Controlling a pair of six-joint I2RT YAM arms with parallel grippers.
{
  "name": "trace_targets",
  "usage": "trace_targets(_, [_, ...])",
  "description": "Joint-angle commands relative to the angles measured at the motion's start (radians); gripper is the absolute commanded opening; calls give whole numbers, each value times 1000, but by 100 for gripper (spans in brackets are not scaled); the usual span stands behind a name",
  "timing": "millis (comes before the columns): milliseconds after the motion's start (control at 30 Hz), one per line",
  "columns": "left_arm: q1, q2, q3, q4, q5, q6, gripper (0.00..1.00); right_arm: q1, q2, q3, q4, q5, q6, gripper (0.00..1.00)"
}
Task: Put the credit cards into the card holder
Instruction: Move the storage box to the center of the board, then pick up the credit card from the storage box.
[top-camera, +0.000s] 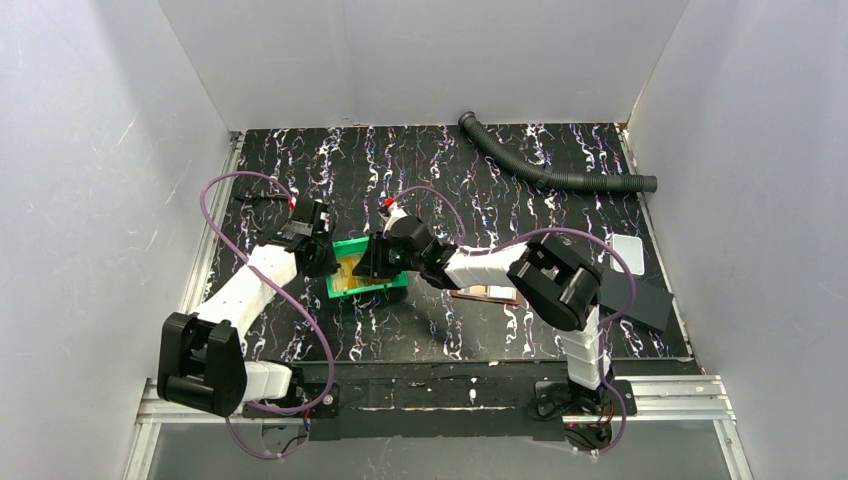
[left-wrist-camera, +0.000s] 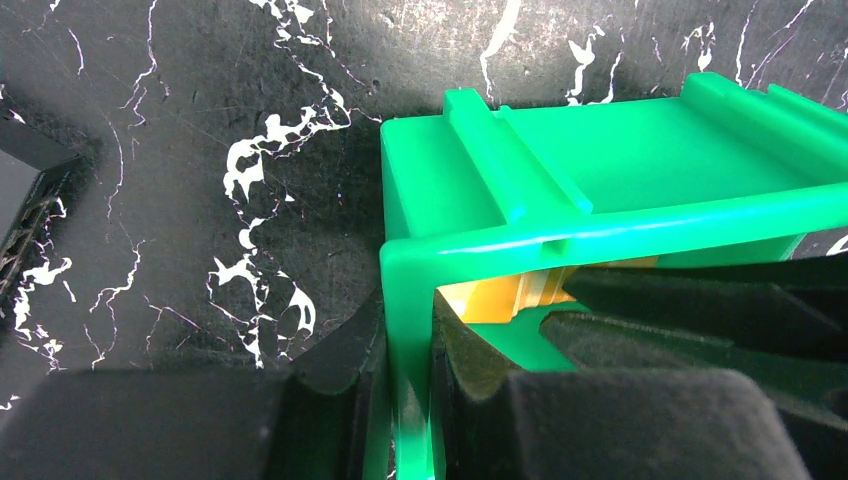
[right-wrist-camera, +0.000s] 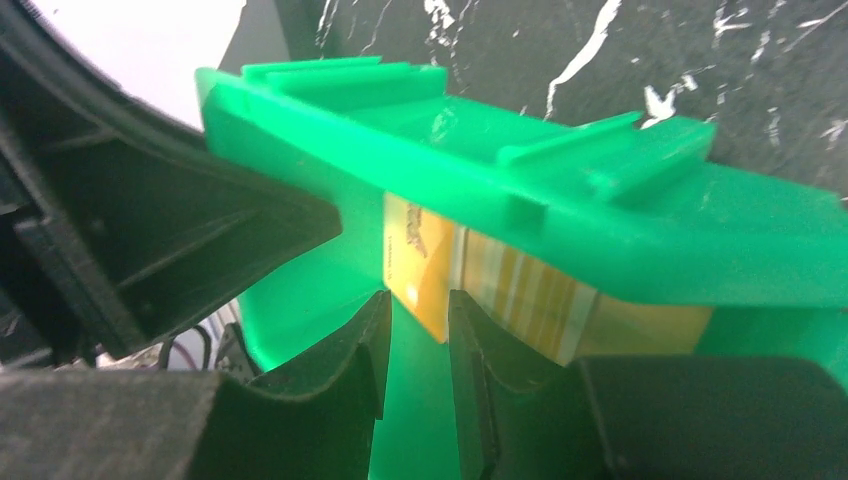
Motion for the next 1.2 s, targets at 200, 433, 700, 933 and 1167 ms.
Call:
trace_targets(200, [-10, -34, -4, 21, -16, 1, 0, 9, 64, 55, 88, 50, -65, 36])
trace_targets(433, [-25, -46, -10, 30, -13, 1, 0, 19, 97, 106, 64, 71, -75, 35])
trace_targets(700, [-43, -50, -12, 31, -31, 5, 0, 19, 110, 126, 121, 13, -42, 27])
trace_targets(933, [-48, -45, -12, 28, -37, 7, 0, 19, 84, 111, 175, -5, -11, 22])
trace_targets(1167, [-52, -40, -9, 25, -43, 8, 0, 18, 61, 114, 180, -8, -8, 21])
